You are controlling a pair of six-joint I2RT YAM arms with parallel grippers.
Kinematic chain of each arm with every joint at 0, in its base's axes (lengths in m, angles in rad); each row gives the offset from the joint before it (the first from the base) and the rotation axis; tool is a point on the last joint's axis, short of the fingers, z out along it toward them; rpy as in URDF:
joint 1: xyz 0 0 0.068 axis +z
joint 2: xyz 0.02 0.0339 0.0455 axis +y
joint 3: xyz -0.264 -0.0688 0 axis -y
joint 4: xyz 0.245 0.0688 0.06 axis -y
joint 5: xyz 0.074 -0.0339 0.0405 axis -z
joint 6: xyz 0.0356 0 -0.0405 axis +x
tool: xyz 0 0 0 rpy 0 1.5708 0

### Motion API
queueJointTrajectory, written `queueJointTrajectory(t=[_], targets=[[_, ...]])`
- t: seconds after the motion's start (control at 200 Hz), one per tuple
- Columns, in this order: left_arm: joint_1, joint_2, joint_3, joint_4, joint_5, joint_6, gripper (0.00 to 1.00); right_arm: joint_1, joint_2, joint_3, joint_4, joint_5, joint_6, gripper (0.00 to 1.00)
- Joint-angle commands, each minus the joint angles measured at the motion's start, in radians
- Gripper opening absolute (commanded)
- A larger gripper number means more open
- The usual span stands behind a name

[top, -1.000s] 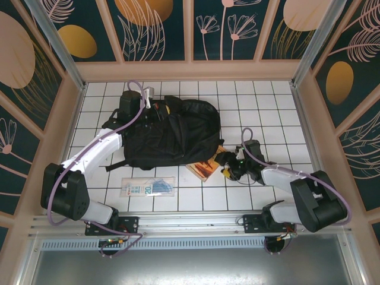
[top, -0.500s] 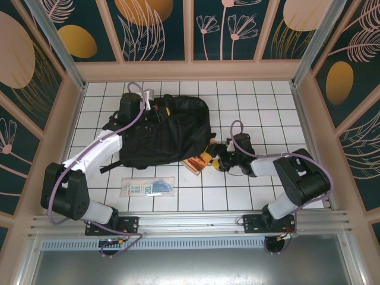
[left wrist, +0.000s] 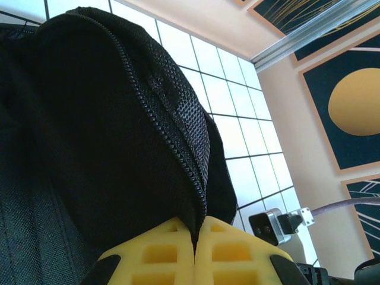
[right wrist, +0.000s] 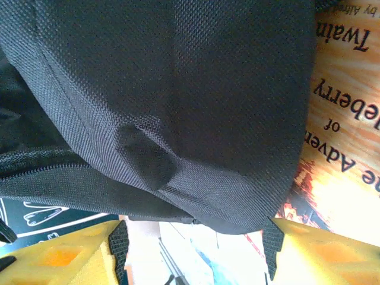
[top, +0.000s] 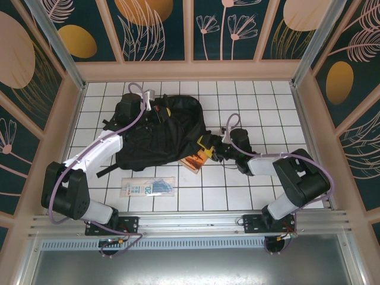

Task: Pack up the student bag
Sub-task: Pick up the book from the center of the table, then close the student bag at the middle-left of the table.

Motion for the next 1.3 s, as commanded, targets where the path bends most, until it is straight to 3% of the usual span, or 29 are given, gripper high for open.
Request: queueJointTrajectory(t=[0.0, 0.14, 0.235, 0.375, 0.455, 0.691, 0.901, 1.016, 1.166, 1.296], targets=[[-0.009, 0.003, 0.007, -0.008, 0.02, -0.001, 0.0, 0.012, 0.003, 0.057, -0.12, 0.054, -0.087, 0.64], [-0.008, -0.008, 0.045, -0.065, -0.047, 0.028, 0.0, 0.019, -0.034, 0.169, -0.586, 0.194, -0.253, 0.66], [0.002, -0.04, 0.069, -0.099, -0.134, 0.05, 0.0, 0.017, -0.064, 0.18, -0.678, 0.214, -0.299, 0.66], [0.083, -0.077, 0.072, -0.102, -0.15, 0.012, 0.0, 0.004, -0.117, 0.179, -0.746, 0.237, -0.345, 0.66], [0.094, -0.095, 0.084, -0.139, -0.222, 0.041, 0.0, -0.01, -0.132, 0.175, -0.792, 0.254, -0.369, 0.66], [0.102, -0.121, 0.097, -0.186, -0.334, 0.087, 0.0, -0.043, -0.132, 0.127, -0.795, 0.238, -0.388, 0.66], [0.2, -0.143, 0.106, -0.193, -0.328, 0.084, 0.0, -0.061, -0.124, 0.121, -0.776, 0.209, -0.399, 0.67], [0.2, -0.147, 0.112, -0.202, -0.348, 0.096, 0.0, -0.062, -0.115, 0.125, -0.774, 0.205, -0.403, 0.67], [0.199, -0.112, 0.076, -0.178, -0.272, 0.085, 0.0, -0.061, -0.081, 0.133, -0.747, 0.183, -0.392, 0.67], [0.129, -0.055, 0.051, -0.172, -0.261, 0.106, 0.0, -0.061, -0.037, 0.147, -0.717, 0.17, -0.358, 0.67]])
